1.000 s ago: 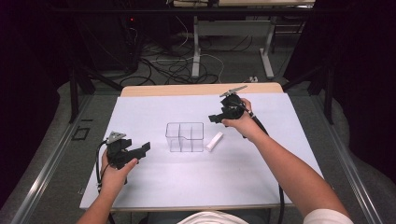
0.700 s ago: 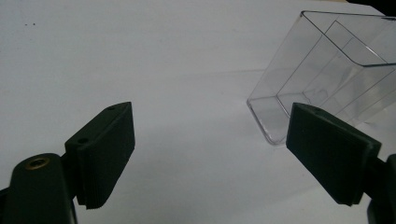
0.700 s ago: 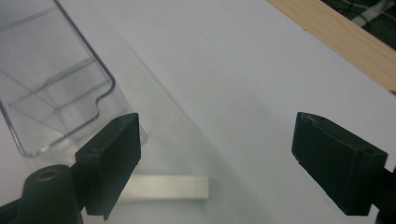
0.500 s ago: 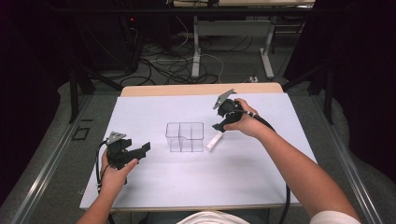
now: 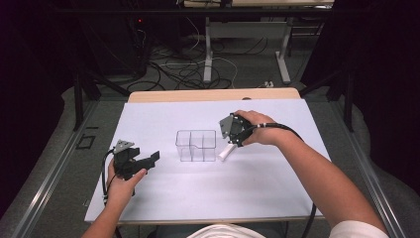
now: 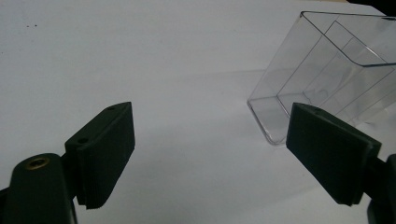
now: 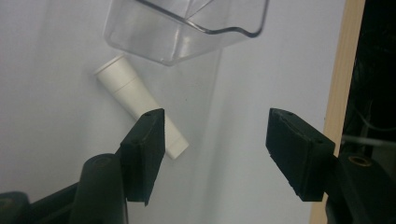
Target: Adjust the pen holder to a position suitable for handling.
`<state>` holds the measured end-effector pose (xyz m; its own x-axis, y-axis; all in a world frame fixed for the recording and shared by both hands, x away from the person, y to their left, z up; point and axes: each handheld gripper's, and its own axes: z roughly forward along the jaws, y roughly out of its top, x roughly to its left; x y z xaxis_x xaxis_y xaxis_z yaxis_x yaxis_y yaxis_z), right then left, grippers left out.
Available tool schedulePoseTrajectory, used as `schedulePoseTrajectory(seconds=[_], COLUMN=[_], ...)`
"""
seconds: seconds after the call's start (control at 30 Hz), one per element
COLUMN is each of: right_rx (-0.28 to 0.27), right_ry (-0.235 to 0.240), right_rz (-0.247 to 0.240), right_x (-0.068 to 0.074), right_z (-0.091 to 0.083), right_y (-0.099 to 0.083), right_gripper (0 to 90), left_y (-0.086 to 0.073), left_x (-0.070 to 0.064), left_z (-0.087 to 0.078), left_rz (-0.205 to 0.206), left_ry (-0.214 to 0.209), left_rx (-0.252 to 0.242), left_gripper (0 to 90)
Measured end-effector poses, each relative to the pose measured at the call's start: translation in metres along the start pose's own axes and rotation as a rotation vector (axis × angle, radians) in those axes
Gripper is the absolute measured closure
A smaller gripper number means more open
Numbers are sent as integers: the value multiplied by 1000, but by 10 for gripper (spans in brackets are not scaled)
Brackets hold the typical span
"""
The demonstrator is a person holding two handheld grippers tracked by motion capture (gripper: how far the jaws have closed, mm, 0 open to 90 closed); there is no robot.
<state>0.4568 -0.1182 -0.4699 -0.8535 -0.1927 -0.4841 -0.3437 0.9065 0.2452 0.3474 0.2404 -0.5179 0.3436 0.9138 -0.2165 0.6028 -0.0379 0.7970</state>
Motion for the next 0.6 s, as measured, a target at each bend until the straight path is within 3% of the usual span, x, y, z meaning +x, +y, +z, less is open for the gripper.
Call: schedulePoseTrajectory(seconds=[0.2,0.6], right_rx=[57,36], right_ry=[-19,7], right_rz=[-173,-265], right_x=[10,20], right_z=[7,14], right_y=[0,-5], right_gripper=[405,469], left_y=[0,0], left_x=[0,1], left_z=[0,0], left_rz=[1,-2], left_ry=[2,4], left_rx=[-2,0], left_gripper=[156,157])
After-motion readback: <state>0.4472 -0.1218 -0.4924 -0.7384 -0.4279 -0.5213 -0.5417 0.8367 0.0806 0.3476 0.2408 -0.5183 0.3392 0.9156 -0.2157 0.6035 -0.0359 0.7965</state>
